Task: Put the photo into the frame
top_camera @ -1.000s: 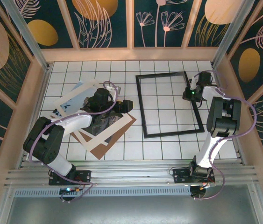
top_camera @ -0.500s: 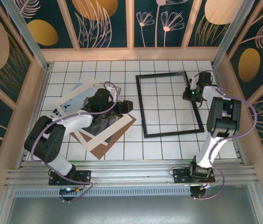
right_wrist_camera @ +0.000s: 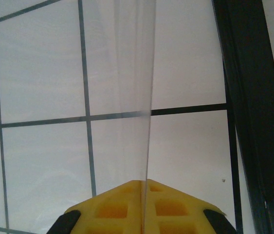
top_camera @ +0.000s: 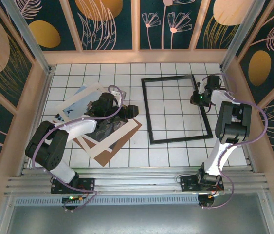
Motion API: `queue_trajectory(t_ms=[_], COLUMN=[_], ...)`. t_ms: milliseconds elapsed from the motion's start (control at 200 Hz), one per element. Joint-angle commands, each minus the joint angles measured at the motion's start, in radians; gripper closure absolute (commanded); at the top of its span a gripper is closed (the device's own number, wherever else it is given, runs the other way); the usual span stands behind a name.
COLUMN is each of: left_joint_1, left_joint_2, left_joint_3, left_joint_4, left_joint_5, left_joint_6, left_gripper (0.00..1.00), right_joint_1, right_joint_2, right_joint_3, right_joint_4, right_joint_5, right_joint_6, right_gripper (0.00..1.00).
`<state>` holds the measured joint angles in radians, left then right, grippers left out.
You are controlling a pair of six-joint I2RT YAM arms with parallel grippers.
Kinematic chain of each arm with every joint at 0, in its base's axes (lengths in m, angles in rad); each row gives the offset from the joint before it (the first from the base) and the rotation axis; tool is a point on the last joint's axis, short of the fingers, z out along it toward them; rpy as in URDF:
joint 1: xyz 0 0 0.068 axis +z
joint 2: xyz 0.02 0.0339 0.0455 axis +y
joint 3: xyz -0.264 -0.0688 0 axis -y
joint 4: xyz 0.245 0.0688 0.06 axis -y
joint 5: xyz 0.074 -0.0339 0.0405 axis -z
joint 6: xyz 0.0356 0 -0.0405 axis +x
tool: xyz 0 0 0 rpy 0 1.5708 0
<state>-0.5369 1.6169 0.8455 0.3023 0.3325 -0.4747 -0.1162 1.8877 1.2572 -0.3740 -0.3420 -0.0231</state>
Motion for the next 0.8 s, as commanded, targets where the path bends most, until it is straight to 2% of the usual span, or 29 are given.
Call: queue_trajectory(t_ms=[0, 185, 430, 791], left_joint_1=[-0.006, -0.006, -0.007, -0.006], left_joint_2=[0.001, 0.006, 0.018, 0.028], left_joint_3=[0.024, 0.028, 0.039, 0.042], left_joint_4=[-0.01, -0.007, -0.01, -0.024], left_joint_5=[-0.005, -0.003, 0.001, -0.02], left_joint_6=[0.015, 0.01, 0.007, 0.011], left_gripper=[0.02, 0.01, 0.01, 0.01], right_joint_1=[-0.003, -0.021, -0.054, -0.07], right_joint_2=[0.011, 0.029, 0.063, 0.097], right_joint_3=[0.022, 0.015, 0.009, 0.029], right_joint_4=[-0.003, 0.014, 0.054, 0.065], right_joint_5=[-0.018, -0.036, -0.095, -0.087], right_joint_6=[0.007, 0.023, 0.056, 0.072], right_gripper=[0.83, 0.69, 0.57, 0.53])
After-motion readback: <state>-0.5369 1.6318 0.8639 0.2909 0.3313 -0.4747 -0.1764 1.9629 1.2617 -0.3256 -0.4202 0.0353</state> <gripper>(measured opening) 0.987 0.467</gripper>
